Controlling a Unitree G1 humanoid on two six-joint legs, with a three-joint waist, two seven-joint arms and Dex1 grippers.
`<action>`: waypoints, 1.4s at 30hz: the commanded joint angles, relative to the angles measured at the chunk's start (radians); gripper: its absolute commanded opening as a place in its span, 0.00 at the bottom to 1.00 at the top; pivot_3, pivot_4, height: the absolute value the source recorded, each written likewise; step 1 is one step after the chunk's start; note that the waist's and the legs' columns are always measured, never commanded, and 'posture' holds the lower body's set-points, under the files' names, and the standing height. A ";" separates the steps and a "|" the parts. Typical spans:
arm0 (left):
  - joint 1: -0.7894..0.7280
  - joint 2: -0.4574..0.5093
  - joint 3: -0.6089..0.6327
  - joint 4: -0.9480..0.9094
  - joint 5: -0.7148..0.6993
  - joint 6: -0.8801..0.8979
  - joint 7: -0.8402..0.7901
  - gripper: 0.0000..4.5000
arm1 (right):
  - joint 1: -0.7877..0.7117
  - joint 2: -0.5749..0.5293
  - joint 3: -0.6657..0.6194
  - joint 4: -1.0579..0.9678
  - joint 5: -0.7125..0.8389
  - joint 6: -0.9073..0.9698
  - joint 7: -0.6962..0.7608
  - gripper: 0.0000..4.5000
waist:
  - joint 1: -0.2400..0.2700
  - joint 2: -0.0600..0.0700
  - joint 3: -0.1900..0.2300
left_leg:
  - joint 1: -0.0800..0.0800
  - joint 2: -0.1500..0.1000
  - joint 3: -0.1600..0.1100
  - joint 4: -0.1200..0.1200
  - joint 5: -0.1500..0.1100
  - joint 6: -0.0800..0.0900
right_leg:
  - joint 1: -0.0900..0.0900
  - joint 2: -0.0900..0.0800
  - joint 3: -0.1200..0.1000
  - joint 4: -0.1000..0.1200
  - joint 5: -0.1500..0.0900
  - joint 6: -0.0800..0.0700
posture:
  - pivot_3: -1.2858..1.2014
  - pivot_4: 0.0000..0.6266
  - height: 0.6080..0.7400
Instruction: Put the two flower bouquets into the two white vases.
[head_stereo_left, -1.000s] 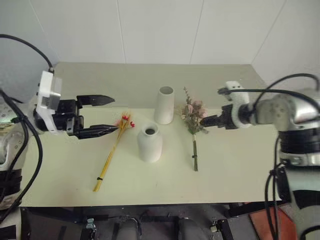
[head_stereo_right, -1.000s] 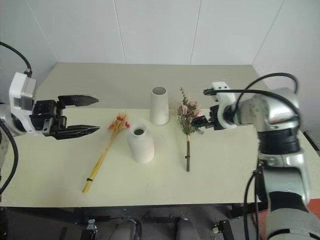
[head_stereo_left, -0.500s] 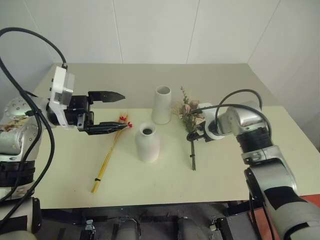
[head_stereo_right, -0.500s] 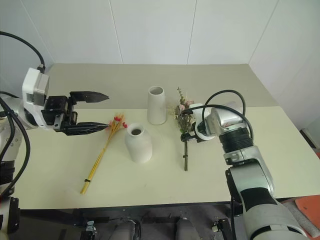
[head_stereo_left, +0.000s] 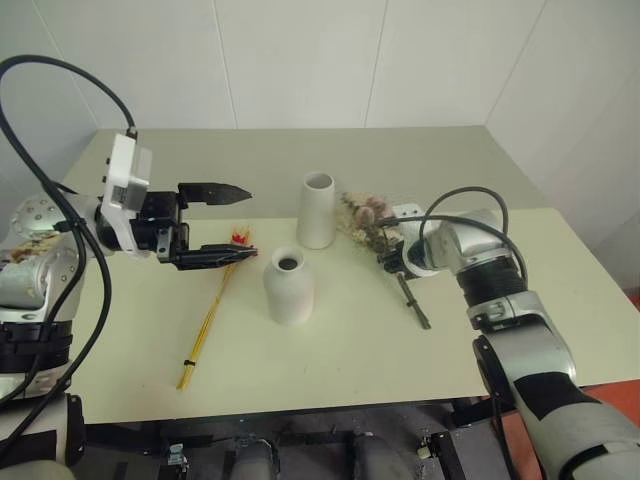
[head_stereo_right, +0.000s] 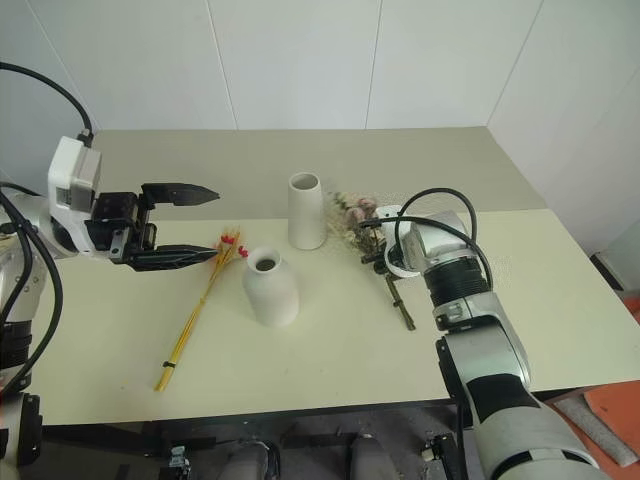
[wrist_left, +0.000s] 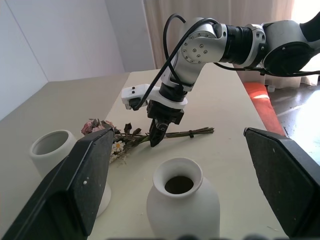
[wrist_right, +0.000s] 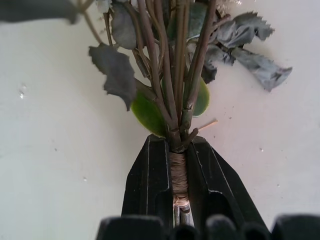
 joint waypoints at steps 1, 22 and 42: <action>0.017 0.021 0.039 -0.021 -0.010 0.002 0.005 1.00 | -0.016 -0.012 -0.145 -0.142 -0.004 -0.047 -0.080 0.04 | 0.001 0.000 0.000 | 0.000 0.000 0.000 0.000 0.000 0.000 | 0.000 0.000 0.000 0.000 0.000 0.000 | 0.52 0.24 1.00; 0.133 0.026 0.145 -0.145 -0.015 0.196 0.354 1.00 | -0.288 0.257 -0.371 0.022 0.142 -1.019 -0.008 0.04 | -0.018 0.001 0.001 | -0.002 0.001 -0.001 -0.001 0.000 0.000 | -0.002 0.000 -0.001 0.000 0.000 0.000 | 0.52 0.24 1.00; 0.234 0.063 0.299 -0.269 -0.140 0.216 0.393 1.00 | -0.368 0.343 -0.352 0.503 0.119 -1.398 0.055 0.04 | -0.021 0.001 0.001 | -0.001 0.000 -0.001 -0.002 0.000 0.000 | -0.001 0.000 -0.001 0.000 0.001 -0.001 | 0.52 0.24 1.00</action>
